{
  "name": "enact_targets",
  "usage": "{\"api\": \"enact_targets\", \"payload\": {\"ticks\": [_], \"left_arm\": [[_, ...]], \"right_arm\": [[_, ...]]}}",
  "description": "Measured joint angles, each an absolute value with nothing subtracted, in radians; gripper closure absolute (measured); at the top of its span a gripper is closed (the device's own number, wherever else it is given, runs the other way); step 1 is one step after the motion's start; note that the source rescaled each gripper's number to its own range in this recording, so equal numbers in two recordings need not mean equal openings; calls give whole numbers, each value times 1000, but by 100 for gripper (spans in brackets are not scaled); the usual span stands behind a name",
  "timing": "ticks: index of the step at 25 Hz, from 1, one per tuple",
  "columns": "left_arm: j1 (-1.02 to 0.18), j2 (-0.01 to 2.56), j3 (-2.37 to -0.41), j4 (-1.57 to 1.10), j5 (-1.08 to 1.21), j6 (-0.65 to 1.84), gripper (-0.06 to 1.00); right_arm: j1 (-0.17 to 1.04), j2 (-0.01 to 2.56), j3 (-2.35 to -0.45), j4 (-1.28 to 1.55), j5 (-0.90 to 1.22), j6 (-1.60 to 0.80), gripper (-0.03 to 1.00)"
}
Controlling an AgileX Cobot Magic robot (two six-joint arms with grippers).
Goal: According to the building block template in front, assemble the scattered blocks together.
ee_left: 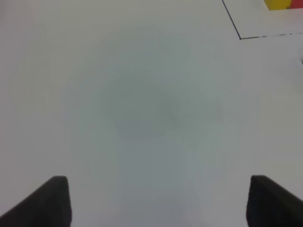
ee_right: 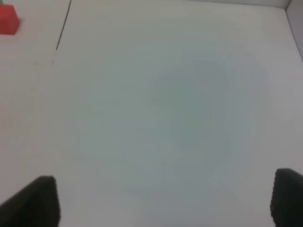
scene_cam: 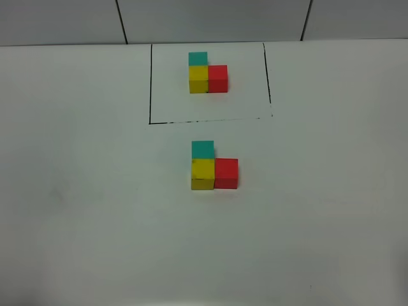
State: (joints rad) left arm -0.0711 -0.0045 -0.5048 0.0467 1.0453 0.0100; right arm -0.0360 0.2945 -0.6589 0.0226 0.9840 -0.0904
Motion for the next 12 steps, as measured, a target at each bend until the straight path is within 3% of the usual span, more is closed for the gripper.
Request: {"api": "enact_targets", "payload": {"ticks": [12], "left_arm": [[-71,-5,-505,47,1045,10,14]], "right_arm": [[-36,60,-498,30,1056,-68,7]]}}
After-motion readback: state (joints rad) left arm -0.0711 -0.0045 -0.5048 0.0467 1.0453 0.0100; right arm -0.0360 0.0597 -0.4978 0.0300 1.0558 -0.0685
